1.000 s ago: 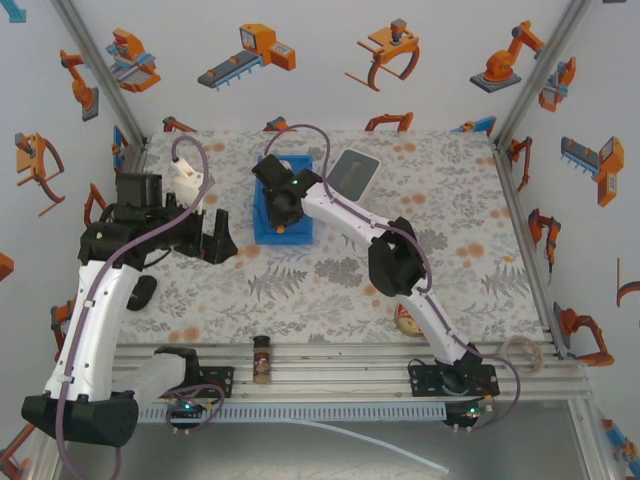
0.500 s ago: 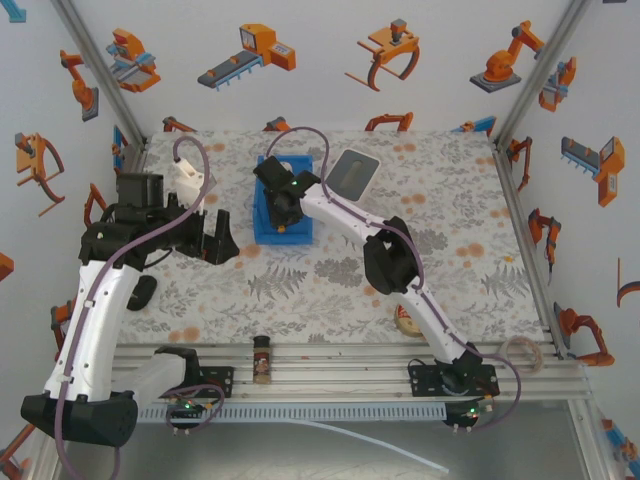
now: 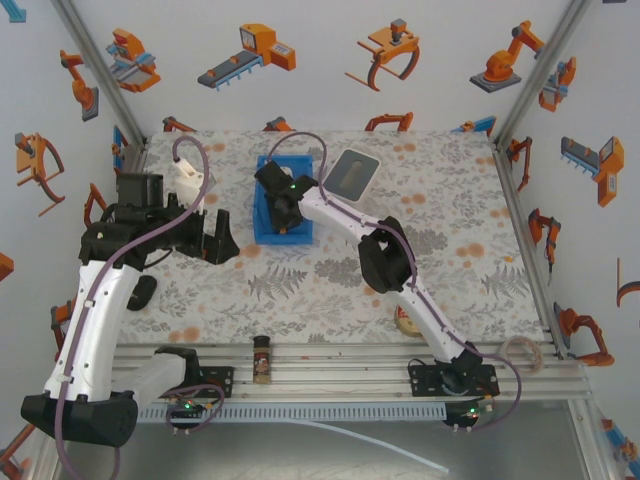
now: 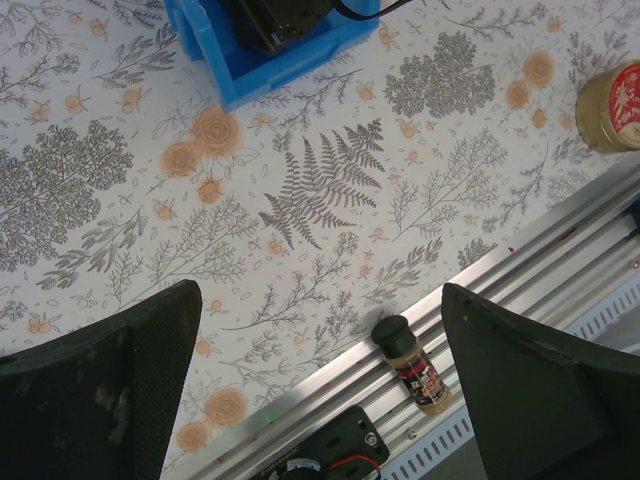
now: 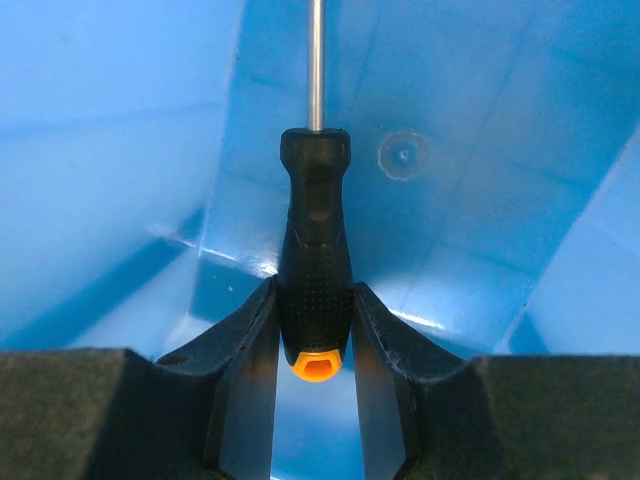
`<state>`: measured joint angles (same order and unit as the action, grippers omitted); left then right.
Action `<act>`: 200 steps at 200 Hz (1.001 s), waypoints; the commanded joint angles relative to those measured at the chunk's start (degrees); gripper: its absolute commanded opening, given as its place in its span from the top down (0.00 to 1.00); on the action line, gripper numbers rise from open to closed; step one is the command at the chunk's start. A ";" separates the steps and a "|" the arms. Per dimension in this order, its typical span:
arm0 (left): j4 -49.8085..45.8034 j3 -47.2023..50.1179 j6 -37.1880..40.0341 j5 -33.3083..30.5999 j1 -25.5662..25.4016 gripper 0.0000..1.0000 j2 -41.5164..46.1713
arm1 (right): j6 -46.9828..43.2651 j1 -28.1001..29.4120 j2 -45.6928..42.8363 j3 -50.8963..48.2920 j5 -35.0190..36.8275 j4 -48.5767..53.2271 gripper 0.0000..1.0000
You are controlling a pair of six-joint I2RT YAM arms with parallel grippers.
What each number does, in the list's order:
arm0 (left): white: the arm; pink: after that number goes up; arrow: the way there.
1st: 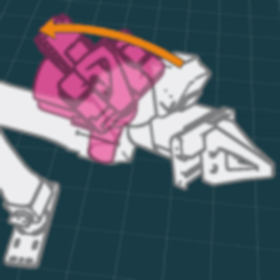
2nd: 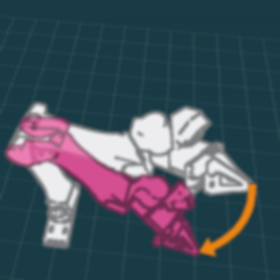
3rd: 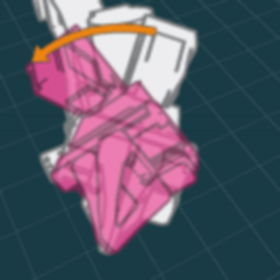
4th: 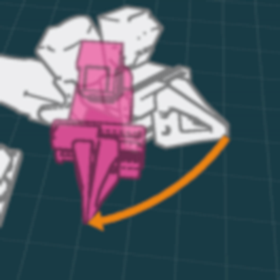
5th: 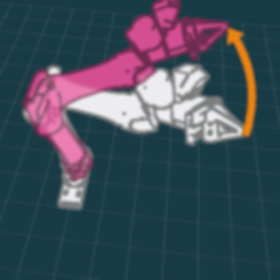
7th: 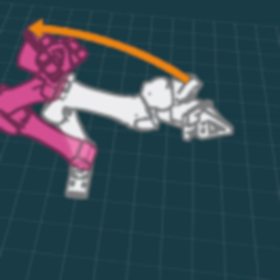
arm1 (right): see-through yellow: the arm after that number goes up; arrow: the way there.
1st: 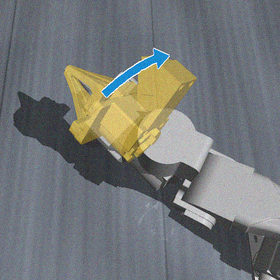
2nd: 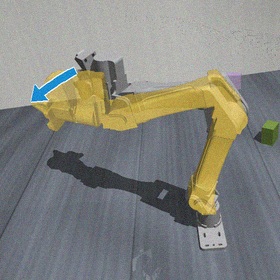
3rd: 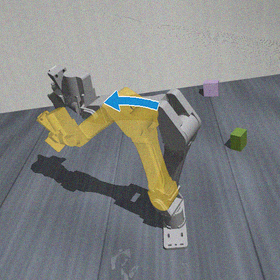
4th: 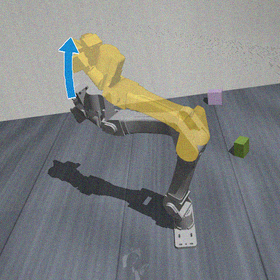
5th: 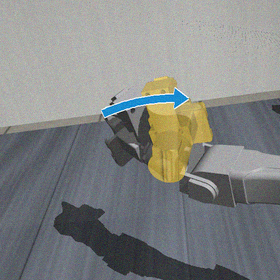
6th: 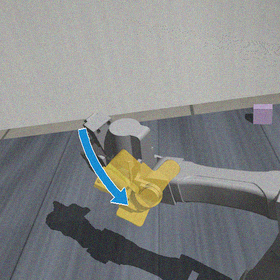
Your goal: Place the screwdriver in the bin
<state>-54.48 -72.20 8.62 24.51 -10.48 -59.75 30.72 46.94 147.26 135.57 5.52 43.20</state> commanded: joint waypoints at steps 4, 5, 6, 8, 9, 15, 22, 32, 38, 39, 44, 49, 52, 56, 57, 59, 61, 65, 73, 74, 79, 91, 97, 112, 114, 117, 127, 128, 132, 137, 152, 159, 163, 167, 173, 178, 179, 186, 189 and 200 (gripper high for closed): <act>0.28 -0.39 -0.71 1.33 -0.35 0.03 0.77 | -0.45 -0.44 1.09 1.76 0.26 -0.21 0.78; 0.26 -0.39 -0.67 1.33 -0.34 0.03 0.77 | -0.42 -0.44 1.10 1.78 0.23 -0.22 0.78; 0.26 -0.44 -0.69 1.33 -0.34 0.03 0.73 | -0.45 -0.44 1.10 1.79 0.21 -0.22 0.77; 0.25 -0.36 -0.71 1.33 -0.31 0.03 0.76 | -0.48 -0.44 1.14 1.80 0.24 -0.20 0.77; 0.25 -0.38 -0.71 1.33 -0.32 0.03 0.72 | -0.44 -0.44 1.12 1.80 0.22 -0.21 0.77; 0.26 -0.48 -0.71 1.33 -0.33 0.03 0.77 | -0.34 -0.45 1.24 1.81 0.19 -0.09 0.76; 0.27 -0.48 -0.67 1.29 -0.33 0.03 0.73 | -0.34 -0.44 1.21 1.78 0.22 -0.09 0.75; 0.32 -0.48 -0.71 1.41 -0.33 0.03 0.68 | -0.32 -0.44 1.31 1.79 0.24 -0.01 0.74; 0.34 -0.52 -0.71 1.40 -0.31 0.03 0.58 | -0.32 -0.47 1.35 1.79 0.28 0.03 0.73; 0.34 -0.50 -0.67 1.36 -0.32 0.03 0.54 | -0.36 -0.50 1.35 1.80 0.28 -0.01 0.73; 0.26 -0.57 -0.71 1.32 -0.33 0.03 0.55 | -0.47 -0.54 1.31 1.81 0.24 0.06 0.72; 0.27 -0.65 -0.71 1.33 -0.37 0.03 0.55 | -0.42 -0.53 1.33 1.81 0.28 0.12 0.72; 0.26 -0.66 -0.73 1.33 -0.34 0.03 0.46 | -0.38 -0.53 1.35 1.76 0.28 0.13 0.71; 0.37 -0.70 -0.70 1.35 -0.34 0.03 0.44 | -0.41 -0.53 1.26 1.80 0.37 0.24 0.70; 0.31 -0.72 -0.75 1.34 -0.33 0.03 0.43 | -0.40 -0.53 1.22 1.80 0.37 0.23 0.70; 0.33 -0.74 -0.72 1.35 -0.33 0.03 0.47 | -0.44 -0.53 1.22 1.76 0.37 0.29 0.70; 0.34 -0.74 -0.65 1.40 -0.33 0.03 0.43 | -0.41 -0.53 1.26 1.77 0.33 0.30 0.70; 0.30 -0.74 -0.77 1.34 -0.39 0.03 0.44 | -0.48 -0.53 1.27 1.80 0.30 0.31 0.69; 0.28 -0.81 -0.79 1.33 -0.37 0.03 0.44 | -0.48 -0.58 1.25 1.76 0.37 0.33 0.68; 0.26 -0.82 -0.80 1.33 -0.40 0.03 0.43 | -0.48 -0.55 1.26 1.78 0.37 0.36 0.67; 0.28 -0.83 -0.88 1.33 -0.41 0.03 0.42 | -0.45 -0.54 1.26 1.85 0.37 0.39 0.66; 0.27 -0.75 -0.93 1.39 -0.42 0.03 0.49 | -0.45 -0.56 1.36 1.87 0.43 0.53 0.64; 0.37 -0.75 -0.93 1.44 -0.41 0.03 0.46 | -0.40 -0.53 1.35 1.89 0.43 0.64 0.63; 0.28 -0.74 -0.98 1.37 -0.42 0.03 0.66 | -0.46 -0.61 1.31 1.89 0.46 0.74 0.61; 0.30 -0.74 -0.93 1.36 -0.40 0.03 0.68 | -0.48 -0.66 1.35 1.89 0.46 0.76 0.61; 0.27 -0.68 -0.97 1.33 -0.42 0.03 0.68 | -0.43 -0.58 1.33 1.89 0.45 0.75 0.61; 0.27 -0.59 -0.95 1.24 -0.42 0.03 0.75 | -0.32 -0.68 1.36 1.97 0.55 0.77 0.60; 0.30 -0.54 -0.96 1.24 -0.42 0.03 0.81 | -0.33 -0.61 1.36 1.94 0.55 0.77 0.60; 0.30 -0.57 -0.98 1.23 -0.42 0.03 0.86 | -0.36 -0.64 1.31 2.06 0.54 0.75 0.60; 0.25 -0.49 -0.88 1.20 -0.41 0.03 0.86 | -0.36 -0.58 1.28 2.13 0.48 0.84 0.59; 0.28 -0.34 -0.88 1.24 -0.42 0.03 1.03 | -0.46 -0.61 1.18 2.71 0.90 1.27 0.58; 0.28 -0.31 -0.83 1.15 -0.42 0.03 1.03 | -0.56 -0.62 1.10 3.17 1.18 1.54 0.57; 0.32 -0.28 -0.88 1.15 -0.46 0.03 1.04 | -0.61 -0.56 0.95 3.37 1.28 1.68 0.57; 0.28 -0.30 -0.85 1.07 -0.42 0.03 0.99 | -0.75 -0.59 0.88 3.63 1.47 1.88 0.57; 0.30 -0.30 -0.80 1.11 -0.42 0.03 1.09 | -0.96 -0.60 0.71 4.04 1.67 2.16 0.56; 0.27 -0.35 -0.71 1.00 -0.42 0.03 1.12 | -1.22 -0.62 0.59 4.45 1.89 2.39 0.56; 0.26 -0.37 -0.67 0.99 -0.42 0.03 1.08 | -1.20 -0.62 0.58 4.58 1.92 2.45 0.56; 0.28 -0.35 -0.59 0.83 -0.42 0.03 1.06 | -1.62 -0.64 0.36 5.16 2.18 2.94 0.55; 0.30 -0.39 -0.53 0.77 -0.42 0.03 1.11 | -1.69 -0.62 0.25 5.41 2.29 3.16 0.55; 0.29 -0.39 -0.24 0.39 -0.44 0.03 1.18 | -2.26 -0.62 -0.25 6.37 2.85 4.10 0.55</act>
<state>-54.46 -72.20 8.25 24.49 -10.52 -59.72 30.15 46.68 147.57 138.50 6.11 44.62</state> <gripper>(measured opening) 0.974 0.447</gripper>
